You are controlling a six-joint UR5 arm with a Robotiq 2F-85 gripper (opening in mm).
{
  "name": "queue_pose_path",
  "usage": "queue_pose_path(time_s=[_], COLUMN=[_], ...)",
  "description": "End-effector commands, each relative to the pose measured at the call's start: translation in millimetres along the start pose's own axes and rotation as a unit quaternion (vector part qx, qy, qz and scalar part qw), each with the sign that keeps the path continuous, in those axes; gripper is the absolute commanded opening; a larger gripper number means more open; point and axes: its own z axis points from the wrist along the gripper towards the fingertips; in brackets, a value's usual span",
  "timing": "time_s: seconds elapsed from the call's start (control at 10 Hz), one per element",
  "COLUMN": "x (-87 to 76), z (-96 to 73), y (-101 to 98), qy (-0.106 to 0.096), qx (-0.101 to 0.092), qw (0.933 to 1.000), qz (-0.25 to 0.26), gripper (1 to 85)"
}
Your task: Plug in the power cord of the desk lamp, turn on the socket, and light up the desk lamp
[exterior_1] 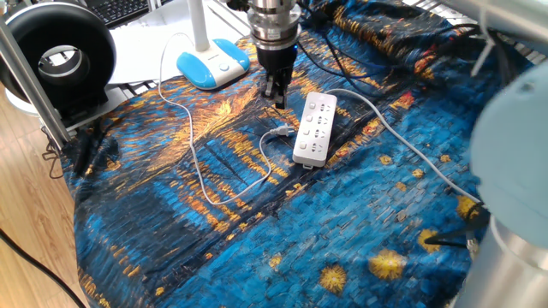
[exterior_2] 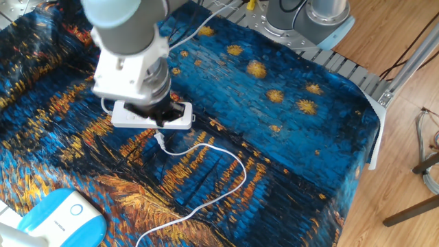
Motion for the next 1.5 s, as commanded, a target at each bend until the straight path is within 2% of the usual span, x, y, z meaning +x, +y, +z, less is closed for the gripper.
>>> queue_pose_path(time_s=[0.0,0.1,0.2,0.3,0.4,0.5,0.6,0.8,0.9,1.0,1.1,1.2,1.3,1.4], x=[-5.8,-4.7,-4.7,-4.3,-13.0,-31.6,-42.7,-56.6,-55.7,-52.2,-48.7,-41.6,-29.4,-22.4], z=[7.0,6.9,6.6,6.7,10.8,16.1,23.1,40.8,50.0,59.5,70.5,74.0,71.9,73.6], y=[0.3,0.9,8.2,7.5,4.4,3.8,-3.4,-6.8,-15.2,-19.3,-19.0,-16.4,-12.9,-11.7], qy=[0.01,0.012,0.01,0.011,0.014,0.008,0.002,-0.014,-0.012,-0.01,-0.012,-0.004,0.017,0.023], qx=[-0.011,-0.013,-0.027,-0.025,-0.02,-0.011,0.004,0.0,0.012,0.014,0.007,-0.001,-0.01,-0.016], qw=[0.9996,0.9986,0.9976,0.9978,0.9976,0.9979,0.9979,0.9968,0.9955,0.9942,0.9933,0.9928,0.9912,0.9901], qz=[-0.024,-0.05,-0.063,-0.061,-0.065,-0.063,-0.065,-0.079,-0.094,-0.106,-0.115,-0.12,-0.131,-0.138], gripper=[6.3,26.0,40.0,40.0,40.0,40.0,40.0,40.0,40.0,40.0,40.0,40.0,39.7,39.3])
